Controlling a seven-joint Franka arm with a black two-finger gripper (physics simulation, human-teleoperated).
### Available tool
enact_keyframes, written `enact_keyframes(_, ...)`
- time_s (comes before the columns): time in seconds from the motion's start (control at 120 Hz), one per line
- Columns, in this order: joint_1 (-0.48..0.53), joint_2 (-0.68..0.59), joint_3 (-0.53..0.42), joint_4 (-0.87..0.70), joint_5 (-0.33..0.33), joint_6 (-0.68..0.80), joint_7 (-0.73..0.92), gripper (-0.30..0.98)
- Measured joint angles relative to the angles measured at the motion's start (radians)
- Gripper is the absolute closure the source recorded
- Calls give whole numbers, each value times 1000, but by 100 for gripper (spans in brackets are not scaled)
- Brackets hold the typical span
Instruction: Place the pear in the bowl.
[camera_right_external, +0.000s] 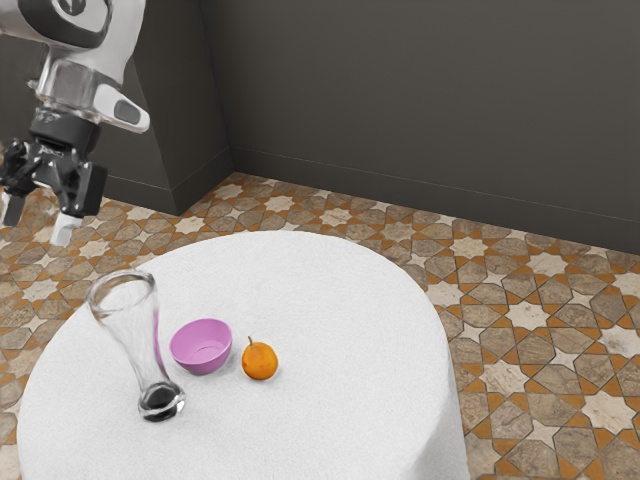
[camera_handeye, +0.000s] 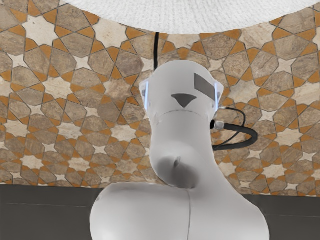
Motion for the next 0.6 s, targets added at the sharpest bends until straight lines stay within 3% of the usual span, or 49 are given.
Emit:
enact_keyframes(0.1, -6, 1, -26, -61, 20, 279, 1, 0)
enact_keyframes(0.233, -5, 64, -90, -74, 29, 495, 52, 0)
enact_keyframes(0.4, -69, 180, -110, -185, 2, 740, 288, 0)
enact_keyframes(0.6, -6, 243, -120, -355, -128, 1064, 564, 0)
